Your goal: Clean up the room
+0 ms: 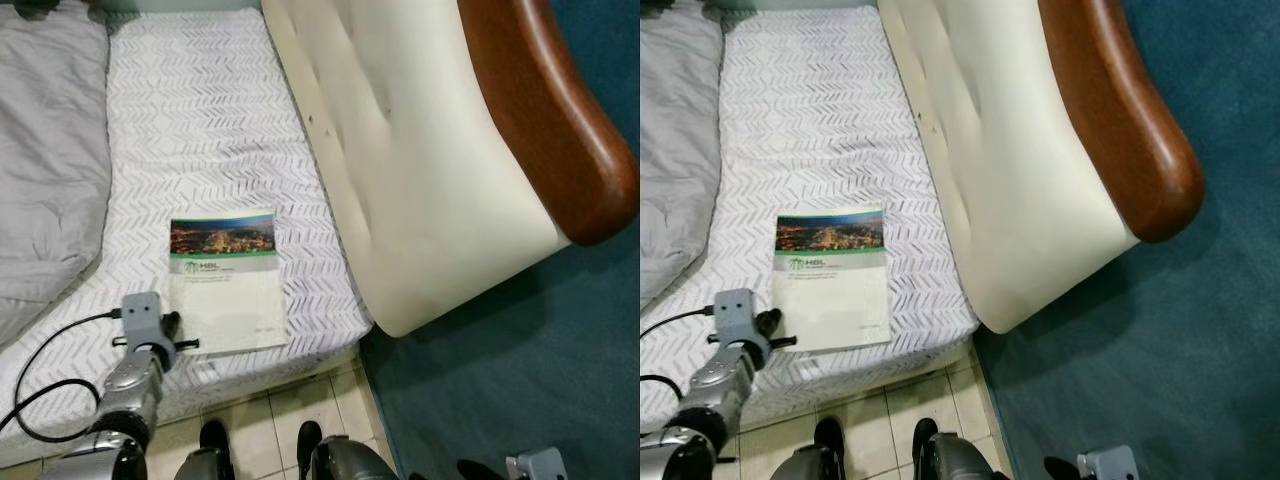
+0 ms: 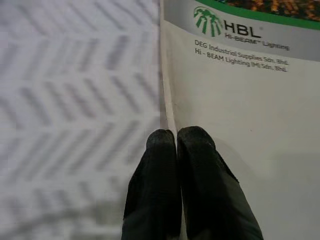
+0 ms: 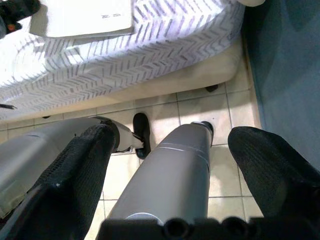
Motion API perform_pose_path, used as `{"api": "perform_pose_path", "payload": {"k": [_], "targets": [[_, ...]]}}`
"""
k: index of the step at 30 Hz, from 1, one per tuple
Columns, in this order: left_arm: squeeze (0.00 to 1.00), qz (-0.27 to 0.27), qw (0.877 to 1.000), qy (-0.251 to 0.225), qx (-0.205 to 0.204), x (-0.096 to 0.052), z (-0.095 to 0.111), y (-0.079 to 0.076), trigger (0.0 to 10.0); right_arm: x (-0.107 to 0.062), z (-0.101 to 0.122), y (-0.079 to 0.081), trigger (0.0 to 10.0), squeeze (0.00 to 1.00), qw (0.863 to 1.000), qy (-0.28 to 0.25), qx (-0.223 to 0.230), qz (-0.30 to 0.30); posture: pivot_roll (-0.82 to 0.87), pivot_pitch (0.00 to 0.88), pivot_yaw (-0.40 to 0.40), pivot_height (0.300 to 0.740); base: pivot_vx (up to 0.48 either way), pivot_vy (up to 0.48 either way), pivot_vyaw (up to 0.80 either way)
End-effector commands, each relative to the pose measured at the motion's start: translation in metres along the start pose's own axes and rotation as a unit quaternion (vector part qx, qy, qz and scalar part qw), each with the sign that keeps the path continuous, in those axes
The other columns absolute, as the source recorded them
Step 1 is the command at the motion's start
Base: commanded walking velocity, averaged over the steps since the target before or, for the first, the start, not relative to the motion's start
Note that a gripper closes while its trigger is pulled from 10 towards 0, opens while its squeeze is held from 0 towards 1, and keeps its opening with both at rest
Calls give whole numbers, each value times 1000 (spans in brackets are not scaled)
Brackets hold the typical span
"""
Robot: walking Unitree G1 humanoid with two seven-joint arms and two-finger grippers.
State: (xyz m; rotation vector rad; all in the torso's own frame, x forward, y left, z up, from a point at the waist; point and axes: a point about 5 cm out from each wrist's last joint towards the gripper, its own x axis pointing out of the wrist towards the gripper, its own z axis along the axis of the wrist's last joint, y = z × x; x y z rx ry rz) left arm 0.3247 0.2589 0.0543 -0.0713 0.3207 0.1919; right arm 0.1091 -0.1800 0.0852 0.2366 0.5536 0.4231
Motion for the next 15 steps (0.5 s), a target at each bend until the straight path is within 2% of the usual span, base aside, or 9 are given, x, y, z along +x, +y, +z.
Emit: {"api": "perform_pose_path", "payload": {"k": [1,3,6,12,15], "targets": [[0,25,999,32,0,-7,-18,14,10000,-8,-3,-3,10000,0,1000,14,1,-14,-382,448,-211,740,0,0,0],[0,33,999,34,-9,-9,-20,19,10000,-7,-4,-3,10000,0,1000,16,5,-15,-374,450,-211,740,0,0,0],[0,38,998,36,-23,-11,-24,20,10000,-6,-4,-3,10000,0,1000,23,5,-12,-369,453,-223,740,0,0,0],[0,45,998,51,-14,-15,-34,20,10000,-7,-3,-7,10000,0,1000,28,-2,-11,-373,452,-237,740,0,0,0],[0,40,998,50,-10,-14,-32,18,10000,-9,-4,-8,10000,0,999,31,-2,-11,-376,452,-240,740,0,0,0]]}}
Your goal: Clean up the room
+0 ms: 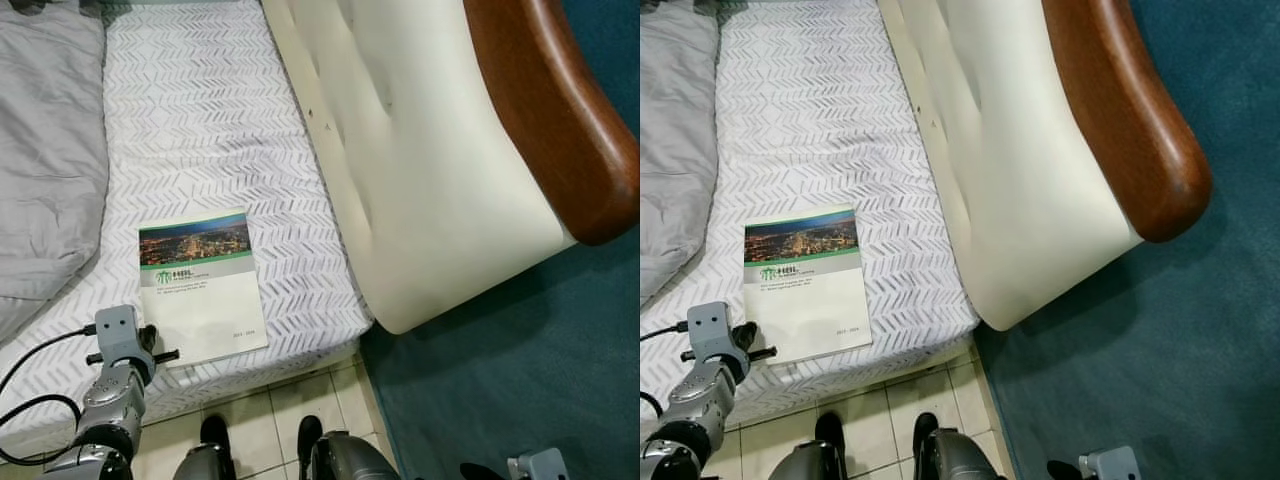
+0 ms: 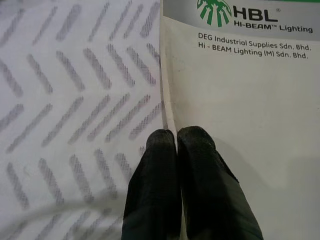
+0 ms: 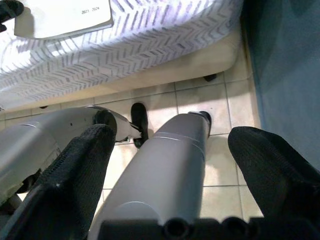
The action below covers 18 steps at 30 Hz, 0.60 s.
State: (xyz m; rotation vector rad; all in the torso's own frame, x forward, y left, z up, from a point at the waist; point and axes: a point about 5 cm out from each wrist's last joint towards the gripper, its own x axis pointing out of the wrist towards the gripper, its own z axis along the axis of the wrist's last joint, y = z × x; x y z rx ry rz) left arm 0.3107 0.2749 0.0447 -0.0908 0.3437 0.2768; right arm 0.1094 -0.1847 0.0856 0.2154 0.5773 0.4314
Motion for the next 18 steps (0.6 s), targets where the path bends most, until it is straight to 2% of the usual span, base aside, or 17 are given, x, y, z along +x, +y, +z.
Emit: {"api": "perform_pose_path", "payload": {"k": [1,8,17,18], "targets": [[0,-4,999,36,7,-5,-18,-1,10000,-7,-5,-3,10000,0,1000,18,5,-10,-379,451,-240,740,0,0,0],[0,-21,999,31,14,-2,-12,-10,10000,-9,-6,-2,10000,0,1000,22,3,-10,-392,452,-242,740,0,0,0],[0,-27,999,30,29,1,-6,-11,10000,-11,-7,0,10000,0,1000,23,4,-12,-396,450,-238,740,0,0,0],[47,-28,999,30,30,1,-6,-11,10000,-11,-7,0,10000,0,1000,23,4,-12,-391,449,-236,740,0,0,0]]}}
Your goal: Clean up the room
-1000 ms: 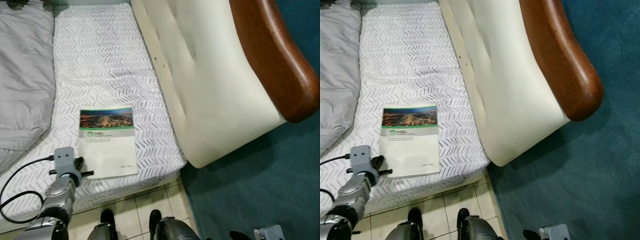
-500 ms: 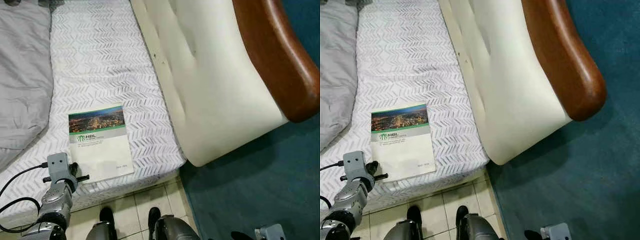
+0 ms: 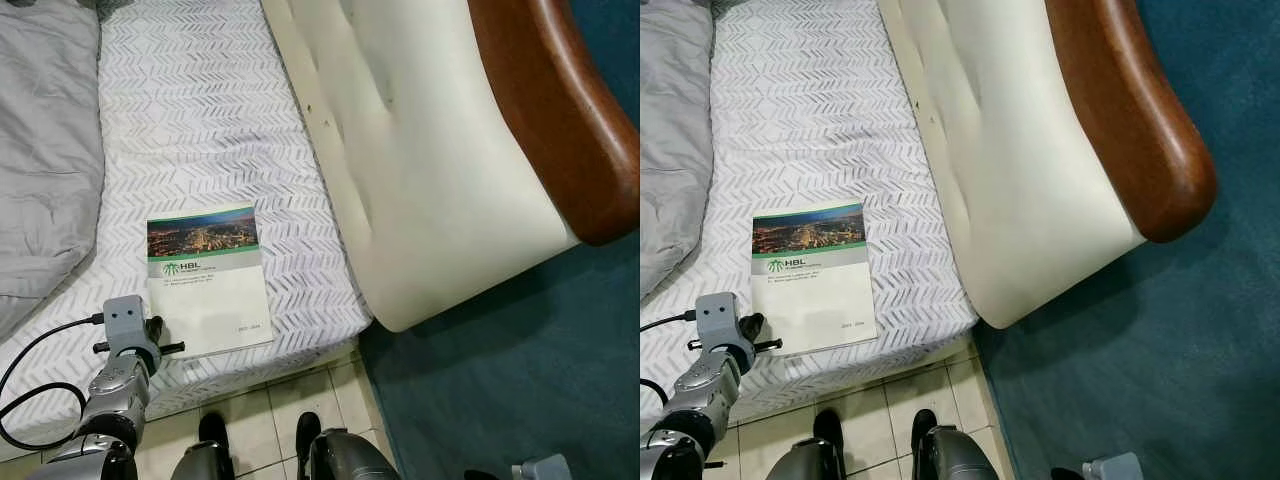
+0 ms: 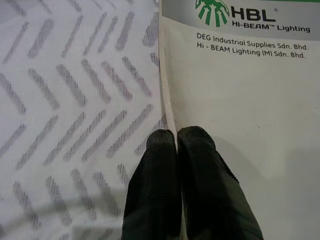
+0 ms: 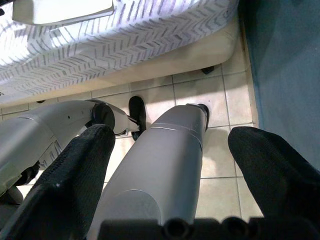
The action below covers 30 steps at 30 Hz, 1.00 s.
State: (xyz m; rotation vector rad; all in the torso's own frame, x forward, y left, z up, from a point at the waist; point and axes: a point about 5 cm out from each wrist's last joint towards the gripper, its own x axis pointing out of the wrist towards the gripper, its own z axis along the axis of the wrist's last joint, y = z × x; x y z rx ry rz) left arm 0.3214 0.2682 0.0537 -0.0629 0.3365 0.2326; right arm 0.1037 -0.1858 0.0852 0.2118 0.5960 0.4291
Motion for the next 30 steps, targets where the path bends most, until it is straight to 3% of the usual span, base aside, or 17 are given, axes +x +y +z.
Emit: {"api": "perform_pose_path", "payload": {"k": [1,3,4,5,6,11,16,17,21,23,25,26,29,30], "targets": [[47,-9,999,35,12,-4,-17,-2,10000,-6,-4,-1,10000,0,1000,14,3,-10,-391,449,-236,740,0,0,0],[47,-9,999,36,13,-4,-17,-2,10000,-6,-4,-1,10000,0,1000,14,4,-10,-391,448,-236,740,0,0,0],[533,-10,999,37,13,-4,-18,-3,10000,-5,-4,-1,10000,0,1000,13,4,-10,-392,447,-237,740,0,0,0],[533,-10,999,37,13,-4,-18,-3,10000,-5,-4,-1,10000,0,1000,13,4,-10,-392,447,-237,740,0,0,0],[1000,-8,999,39,13,-5,-20,-3,10000,-5,-4,-1,10000,0,1000,13,3,-10,-392,443,-237,740,0,0,0],[1000,-3,999,45,31,-7,-23,4,10000,-1,-2,-4,10000,0,1000,11,2,-10,-380,428,-227,740,0,0,0],[1000,-14,996,63,63,-14,-36,12,10000,9,-3,-6,10000,0,1000,3,3,-9,-334,393,-188,740,0,0,0],[1000,-14,995,66,77,-16,-38,19,10000,19,-2,-8,10000,0,1000,-6,4,-10,-287,336,-145,740,0,0,0],[1000,-16,993,60,96,-17,-36,25,10000,26,1,-9,10000,0,1000,-19,3,-11,-279,324,-137,740,0,0,0],[1000,-57,982,10,177,-16,-18,27,10000,50,18,-19,10000,0,996,-79,1,-35,-159,198,-73,740,0,0,0],[1000,-123,961,-62,240,-18,-1,12,10000,67,40,-32,10000,0,987,-142,-5,-72,-92,126,-51,740,0,0,0],[1000,-147,953,-89,251,-20,3,4,10000,70,47,-37,10000,0,983,-163,-8,-87,-92,126,-51,740,0,0,0],[1000,-167,947,-113,249,-23,6,-6,10000,74,54,-43,10000,0,979,-179,-6,-100,-61,86,-43,740,0,0,0],[1000,-183,944,-134,241,-26,9,-17,10000,80,60,-48,10000,0,975,-193,-5,-111,-22,44,-40,740,0,0,0]]}}
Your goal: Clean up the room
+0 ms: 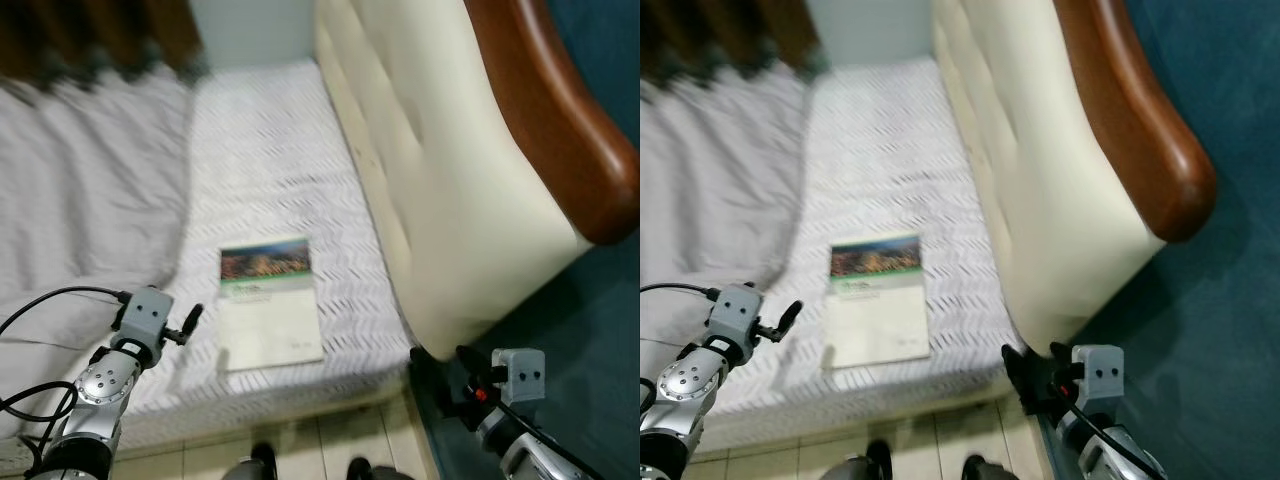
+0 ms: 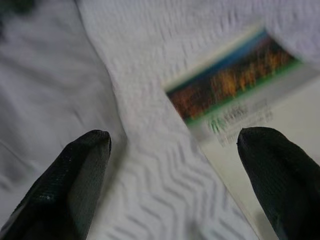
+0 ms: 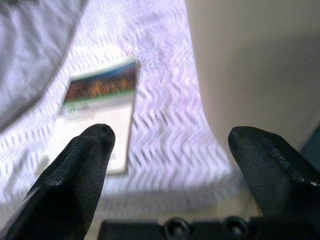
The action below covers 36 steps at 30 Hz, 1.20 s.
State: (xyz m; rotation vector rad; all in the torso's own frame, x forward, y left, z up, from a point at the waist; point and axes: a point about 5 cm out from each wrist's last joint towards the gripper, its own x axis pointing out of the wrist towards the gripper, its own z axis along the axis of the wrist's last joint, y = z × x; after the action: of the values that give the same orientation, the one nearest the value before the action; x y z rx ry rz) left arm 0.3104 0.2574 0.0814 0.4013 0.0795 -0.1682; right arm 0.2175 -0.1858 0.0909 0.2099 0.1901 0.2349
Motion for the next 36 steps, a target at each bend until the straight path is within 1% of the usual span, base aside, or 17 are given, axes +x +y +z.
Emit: {"api": "perform_pose_path", "payload": {"k": [1,3,4,5,6,7,8,9,10,11,13,17,24,26,30,32,36], "targets": [[1000,-24,1000,4,-7,-4,-6,-14,10000,-4,-11,-12,10000,0,999,17,5,-36,-22,44,-40,740,0,0,0],[1000,-34,997,-61,-35,-5,17,-45,10000,16,-4,-14,10000,0,999,-14,4,-47,26,0,-43,740,0,0,0],[1000,-34,997,-61,-35,-5,17,-45,10000,16,-4,-14,10000,0,999,-14,4,-47,26,0,-43,740,0,0,0],[1000,-32,995,-78,-48,-7,23,-55,10000,23,-3,-13,10000,0,999,-23,3,-47,29,0,-44,740,0,0,0],[1000,-22,992,-88,-93,-12,26,-66,10000,29,-2,-11,10000,0,998,-31,-1,-47,31,0,-44,740,0,0,0],[1000,-22,992,-88,-93,-12,26,-66,10000,29,-2,-11,10000,0,998,-31,-1,-47,31,0,-44,740,0,0,0],[1000,-15,986,-85,-141,-20,26,-80,10000,32,-2,-11,10000,0,998,-37,-3,-49,31,0,-46,740,0,0,0],[631,-5,980,-76,-181,-25,23,-92,10000,35,-2,-12,10000,0,998,-40,-5,-51,32,0,-48,740,0,0,0],[631,-5,980,-76,-181,-25,23,-92,10000,35,-2,-12,10000,0,998,-40,-5,-51,32,0,-48,740,0,0,0],[0,-2,977,-68,-203,-23,22,-101,10000,37,-4,-12,10000,0,998,-41,-5,-54,32,0,-48,740,0,0,0],[0,-8,977,-56,-206,-14,25,-107,10000,43,-6,-14,10000,0,998,-42,-7,-56,20,0,-43,740,0,219,0],[0,-23,978,-44,-200,-4,28,-105,10000,47,-7,-15,10000,0,997,-44,-13,-57,10,0,-43,740,-121,428,0],[0,-32,983,-15,-179,-6,20,-103,10000,44,-11,-17,10000,0,997,-43,-23,-59,0,0,-43,740,-173,418,0],[0,-15,987,-6,-161,-8,18,-101,10000,41,-13,-21,10000,0,996,-44,-31,-69,0,0,-43,740,0,420,0],[0,10,986,4,-166,-21,11,-100,10000,31,-18,-24,10000,0,996,-41,-36,-75,7,0,-52,740,0,427,0],[0,-1,986,3,-166,-36,10,-102,10000,19,-27,-26,10000,0,996,-27,-56,-71,21,0,-59,740,0,431,0],[0,-8,988,0,-157,-40,10,-100,10000,15,-32,-25,10000,0,996,-16,-53,-68,31,0,-60,740,0,436,0]]}}
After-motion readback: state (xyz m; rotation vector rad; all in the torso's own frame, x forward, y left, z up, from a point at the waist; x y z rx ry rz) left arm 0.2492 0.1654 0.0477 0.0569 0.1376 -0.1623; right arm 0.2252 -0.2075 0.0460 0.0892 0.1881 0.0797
